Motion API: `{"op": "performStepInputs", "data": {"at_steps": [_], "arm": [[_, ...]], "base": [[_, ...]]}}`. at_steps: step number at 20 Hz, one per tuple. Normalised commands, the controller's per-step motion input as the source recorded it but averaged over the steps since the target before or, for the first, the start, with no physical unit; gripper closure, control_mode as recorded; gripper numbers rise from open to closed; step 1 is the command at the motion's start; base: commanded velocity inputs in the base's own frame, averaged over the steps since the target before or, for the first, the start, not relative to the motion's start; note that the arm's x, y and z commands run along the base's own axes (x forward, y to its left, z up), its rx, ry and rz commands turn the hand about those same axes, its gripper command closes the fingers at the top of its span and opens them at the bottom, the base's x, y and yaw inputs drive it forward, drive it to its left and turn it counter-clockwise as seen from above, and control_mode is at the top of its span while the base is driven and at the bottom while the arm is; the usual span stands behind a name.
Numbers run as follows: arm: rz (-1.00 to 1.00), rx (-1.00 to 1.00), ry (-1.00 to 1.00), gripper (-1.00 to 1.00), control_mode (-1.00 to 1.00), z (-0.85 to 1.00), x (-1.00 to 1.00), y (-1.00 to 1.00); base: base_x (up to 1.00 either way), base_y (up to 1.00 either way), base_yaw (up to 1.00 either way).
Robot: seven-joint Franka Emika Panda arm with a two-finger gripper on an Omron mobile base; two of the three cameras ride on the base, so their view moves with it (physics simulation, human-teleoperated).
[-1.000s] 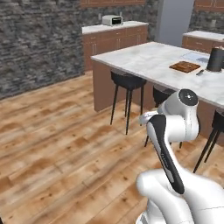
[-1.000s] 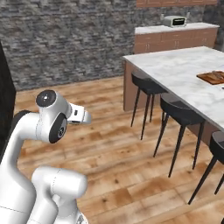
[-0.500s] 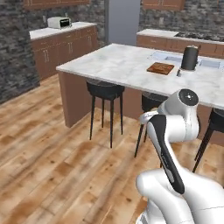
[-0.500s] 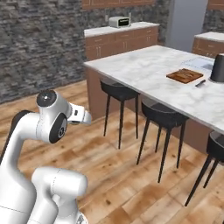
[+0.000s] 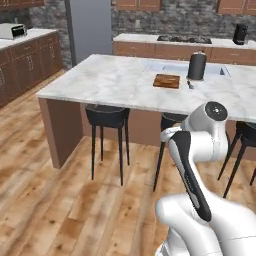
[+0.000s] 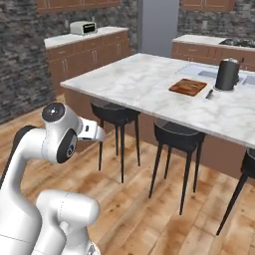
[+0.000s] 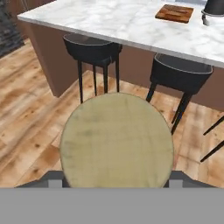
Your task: Retrieve the sausage and cheese from the fridge and place them on the cutting board on the counter.
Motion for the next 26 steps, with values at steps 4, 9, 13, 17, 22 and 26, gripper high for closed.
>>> {"op": "performStepInputs", "data": {"at_steps": [4, 9, 13, 17, 22, 26], "arm": [[0.00, 0.00, 0.00, 1.00, 1.00, 0.00, 0.00, 0.00], [0.00, 0.00, 0.00, 1.00, 1.00, 0.00, 0.00, 0.00], [0.00, 0.00, 0.00, 1.00, 1.00, 0.00, 0.00, 0.00], [0.00, 0.00, 0.00, 1.00, 1.00, 0.00, 0.00, 0.00], [0.00, 0.00, 0.00, 1.00, 1.00, 0.00, 0.00, 0.00], [0.00, 0.00, 0.00, 1.00, 1.00, 0.00, 0.00, 0.00]], "base": [[1.00, 1.00, -0.46], [1.00, 1.00, -0.47], [1.00, 0.99, -0.46], [1.00, 0.31, -0.29], [0.78, -0.12, -0.13], [0.74, -0.33, -0.14]]}}
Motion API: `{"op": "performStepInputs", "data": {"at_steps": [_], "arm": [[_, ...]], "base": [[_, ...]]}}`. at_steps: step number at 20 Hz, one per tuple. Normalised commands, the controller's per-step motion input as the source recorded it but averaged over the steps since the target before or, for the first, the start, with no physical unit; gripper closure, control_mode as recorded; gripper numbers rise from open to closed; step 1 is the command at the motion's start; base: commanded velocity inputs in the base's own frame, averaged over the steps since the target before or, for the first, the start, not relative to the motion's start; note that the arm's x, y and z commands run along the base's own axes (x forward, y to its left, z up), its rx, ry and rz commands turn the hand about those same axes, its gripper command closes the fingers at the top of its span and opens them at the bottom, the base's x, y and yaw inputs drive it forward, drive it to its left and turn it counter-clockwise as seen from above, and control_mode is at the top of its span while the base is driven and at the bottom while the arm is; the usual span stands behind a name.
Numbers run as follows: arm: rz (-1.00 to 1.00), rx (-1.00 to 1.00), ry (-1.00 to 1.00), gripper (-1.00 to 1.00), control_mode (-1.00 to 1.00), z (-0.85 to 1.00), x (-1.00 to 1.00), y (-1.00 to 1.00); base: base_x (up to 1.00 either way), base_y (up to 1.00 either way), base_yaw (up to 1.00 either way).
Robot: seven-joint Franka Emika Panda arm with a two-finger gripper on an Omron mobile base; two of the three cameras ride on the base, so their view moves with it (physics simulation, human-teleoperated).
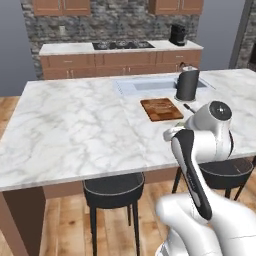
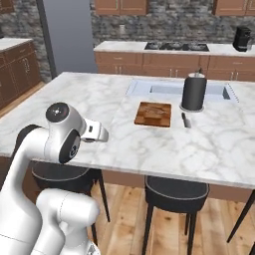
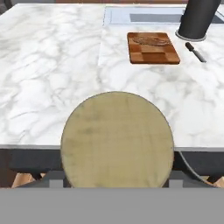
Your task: Retrieve the sausage and cheese from the fridge and place them on the cutting board on the counter.
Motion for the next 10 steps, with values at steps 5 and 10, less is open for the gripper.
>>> {"op": "performStepInputs", "data": {"at_steps": [5, 10], "arm": [[0.00, 0.00, 0.00, 1.00, 1.00, 0.00, 0.00, 0.00], [0.00, 0.00, 0.00, 1.00, 1.00, 0.00, 0.00, 0.00]], "base": [[0.92, -0.34, -0.09], [0.88, -0.31, -0.09]]}}
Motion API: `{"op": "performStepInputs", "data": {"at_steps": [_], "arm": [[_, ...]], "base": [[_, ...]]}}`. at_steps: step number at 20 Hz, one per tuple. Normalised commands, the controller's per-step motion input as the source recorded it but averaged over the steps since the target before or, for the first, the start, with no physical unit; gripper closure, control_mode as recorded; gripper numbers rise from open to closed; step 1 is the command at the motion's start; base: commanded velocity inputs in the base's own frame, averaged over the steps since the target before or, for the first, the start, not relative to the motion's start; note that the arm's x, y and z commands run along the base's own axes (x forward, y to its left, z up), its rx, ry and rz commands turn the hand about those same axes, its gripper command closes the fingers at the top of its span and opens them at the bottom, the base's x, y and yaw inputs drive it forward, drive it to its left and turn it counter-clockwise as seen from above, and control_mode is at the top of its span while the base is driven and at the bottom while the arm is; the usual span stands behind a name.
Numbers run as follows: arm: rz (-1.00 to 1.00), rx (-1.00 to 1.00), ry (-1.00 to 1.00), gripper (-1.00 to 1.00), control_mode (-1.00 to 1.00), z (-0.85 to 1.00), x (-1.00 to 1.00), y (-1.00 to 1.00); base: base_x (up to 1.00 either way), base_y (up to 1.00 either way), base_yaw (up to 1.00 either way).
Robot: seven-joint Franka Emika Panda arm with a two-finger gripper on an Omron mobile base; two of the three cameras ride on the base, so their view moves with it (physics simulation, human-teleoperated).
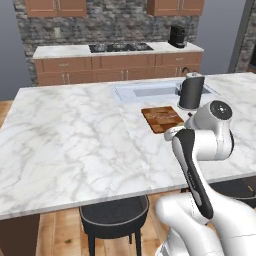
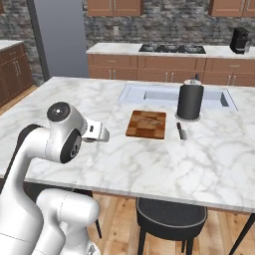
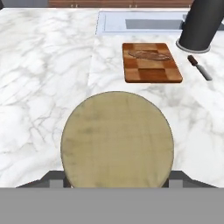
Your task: Retrieve the sausage and cheese from the fridge and place them on the cutting board on the counter.
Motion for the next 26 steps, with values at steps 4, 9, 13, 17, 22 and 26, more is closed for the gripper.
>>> {"op": "performStepInputs", "data": {"at_steps": [4, 9, 13, 17, 22, 26], "arm": [[0.00, 0.00, 0.00, 1.00, 1.00, 0.00, 0.00, 0.00], [0.00, 0.00, 0.00, 1.00, 1.00, 0.00, 0.00, 0.00], [0.00, 0.00, 0.00, 1.00, 1.00, 0.00, 0.00, 0.00], [0.00, 0.00, 0.00, 1.00, 1.00, 0.00, 0.00, 0.00], [0.00, 0.00, 0.00, 1.00, -1.00, 0.00, 0.00, 0.00], [0.00, 0.00, 0.00, 1.00, -1.00, 0.00, 0.00, 0.00]], "base": [[0.84, -0.02, -0.03], [0.00, 0.00, 0.00], [0.00, 0.00, 0.00], [0.00, 0.00, 0.00], [0.00, 0.00, 0.00], [0.00, 0.00, 0.00]]}}
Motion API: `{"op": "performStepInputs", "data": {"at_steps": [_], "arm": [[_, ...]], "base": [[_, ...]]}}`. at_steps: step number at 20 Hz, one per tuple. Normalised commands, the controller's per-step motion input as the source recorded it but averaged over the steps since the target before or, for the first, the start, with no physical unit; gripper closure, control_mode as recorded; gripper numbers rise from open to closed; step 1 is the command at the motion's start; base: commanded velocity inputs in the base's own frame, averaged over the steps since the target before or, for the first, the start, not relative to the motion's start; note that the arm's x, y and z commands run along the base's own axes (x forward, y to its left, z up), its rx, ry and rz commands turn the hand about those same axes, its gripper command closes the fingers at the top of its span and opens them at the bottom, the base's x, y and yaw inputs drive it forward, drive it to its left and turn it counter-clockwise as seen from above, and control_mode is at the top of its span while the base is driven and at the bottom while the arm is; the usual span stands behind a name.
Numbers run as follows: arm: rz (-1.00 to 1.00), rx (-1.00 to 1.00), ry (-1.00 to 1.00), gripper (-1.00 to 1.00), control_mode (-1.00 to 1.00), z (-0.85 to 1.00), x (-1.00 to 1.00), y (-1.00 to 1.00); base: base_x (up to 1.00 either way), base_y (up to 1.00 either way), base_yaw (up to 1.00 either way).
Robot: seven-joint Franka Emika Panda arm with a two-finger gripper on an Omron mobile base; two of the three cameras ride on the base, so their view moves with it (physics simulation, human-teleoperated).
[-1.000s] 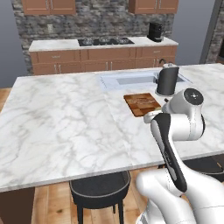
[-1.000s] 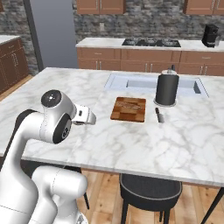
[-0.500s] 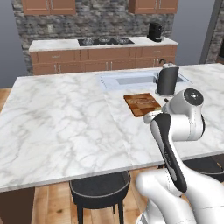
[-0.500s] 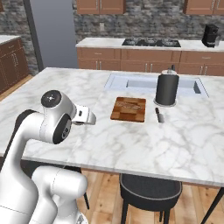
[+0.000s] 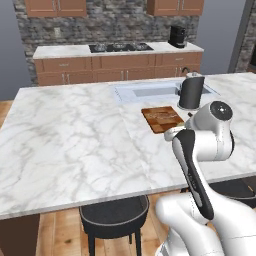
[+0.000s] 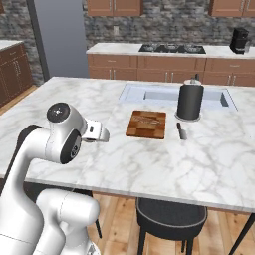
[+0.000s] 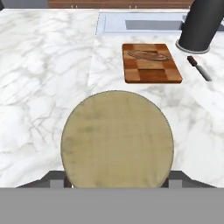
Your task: Retrieve the sausage and cheese from the fridge and place them on the cutting board on the counter.
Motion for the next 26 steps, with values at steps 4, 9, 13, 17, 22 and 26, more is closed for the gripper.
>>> {"op": "performStepInputs", "data": {"at_steps": [4, 9, 13, 17, 22, 26], "arm": [[0.00, 0.00, 0.00, 1.00, -1.00, 0.00, 0.00, 0.00], [0.00, -0.02, 0.01, 1.00, -1.00, 0.00, 0.05, 0.03], [0.00, 0.00, 0.00, 1.00, -1.00, -0.04, 0.76, 0.00], [0.00, 0.00, 0.09, 1.00, -1.00, 0.00, 1.00, -0.10], [0.00, 0.00, 0.15, 1.00, -1.00, 0.00, 1.00, -0.44], [0.02, 0.00, 0.12, 1.00, -1.00, 0.00, 1.00, -0.78]], "base": [[0.00, 0.00, 0.00], [0.00, 0.00, 0.00], [0.00, 0.00, 0.00], [0.00, 0.00, 0.00], [0.00, 0.00, 0.00], [0.00, 0.00, 0.00]]}}
